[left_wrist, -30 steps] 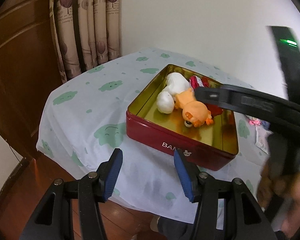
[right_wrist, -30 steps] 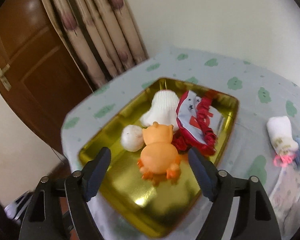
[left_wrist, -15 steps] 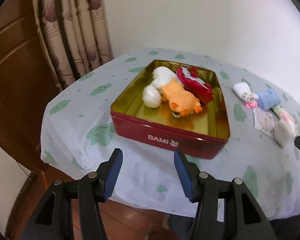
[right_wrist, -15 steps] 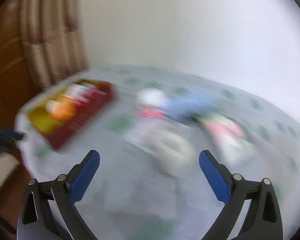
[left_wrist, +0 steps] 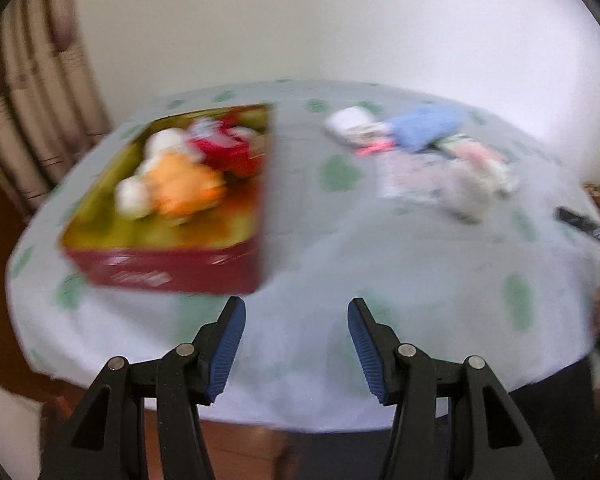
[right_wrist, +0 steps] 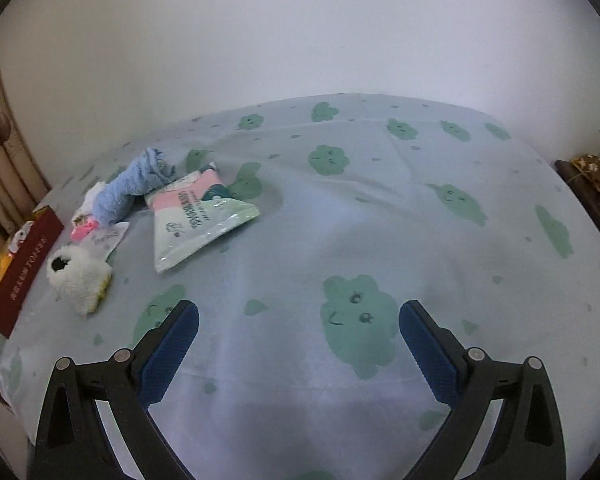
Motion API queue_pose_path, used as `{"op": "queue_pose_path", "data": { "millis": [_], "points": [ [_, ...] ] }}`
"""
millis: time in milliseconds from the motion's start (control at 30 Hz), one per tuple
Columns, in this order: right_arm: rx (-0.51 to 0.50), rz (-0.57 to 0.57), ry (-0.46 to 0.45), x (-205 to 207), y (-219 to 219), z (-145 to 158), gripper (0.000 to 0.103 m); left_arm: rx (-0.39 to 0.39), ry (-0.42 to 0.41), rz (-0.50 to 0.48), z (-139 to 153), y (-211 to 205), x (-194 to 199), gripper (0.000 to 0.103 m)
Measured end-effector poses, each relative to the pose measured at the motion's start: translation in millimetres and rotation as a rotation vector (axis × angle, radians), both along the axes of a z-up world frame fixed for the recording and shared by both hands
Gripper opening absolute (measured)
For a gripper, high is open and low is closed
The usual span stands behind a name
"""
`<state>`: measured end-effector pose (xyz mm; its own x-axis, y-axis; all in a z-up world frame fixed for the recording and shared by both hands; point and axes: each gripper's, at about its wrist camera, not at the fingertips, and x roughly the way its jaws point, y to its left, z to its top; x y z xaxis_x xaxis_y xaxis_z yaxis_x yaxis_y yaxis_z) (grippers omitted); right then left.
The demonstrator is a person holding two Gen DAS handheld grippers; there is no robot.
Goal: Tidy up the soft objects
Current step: 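Move the left tool to the white fluffy sock and grasp it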
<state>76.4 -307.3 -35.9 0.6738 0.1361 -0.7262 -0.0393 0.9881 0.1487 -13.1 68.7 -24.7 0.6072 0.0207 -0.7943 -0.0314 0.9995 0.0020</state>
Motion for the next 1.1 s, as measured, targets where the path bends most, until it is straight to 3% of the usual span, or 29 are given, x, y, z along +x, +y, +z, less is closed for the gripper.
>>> {"op": "queue_pose_path", "data": {
  "millis": [267, 600, 833, 967, 1100],
  "points": [
    [0.044, 0.069, -0.013, -2.8, 1.2, -2.7, 0.1, -0.135, 0.024, -0.216, 15.2, -79.6, 76.8, 0.055],
    [0.103, 0.124, -0.006, 0.0, 1.1, -3.8, 0.1, -0.29, 0.144, -0.188, -12.2, -103.9, 144.4, 0.055],
    [0.165, 0.131, 0.015, 3.1, -6.0, -5.6, 0.1, -0.339, 0.149, -0.192, -10.6, -115.4, 156.7, 0.055],
    [0.218, 0.123, 0.041, 6.8, -13.1, -8.1, 0.1, -0.301, 0.147, -0.19, -14.5, -124.1, 165.4, 0.057],
    [0.273, 0.105, 0.047, 8.2, -21.9, -9.5, 0.1, -0.323, 0.17, -0.183, -22.5, -125.1, 170.9, 0.057]
  ]
}}
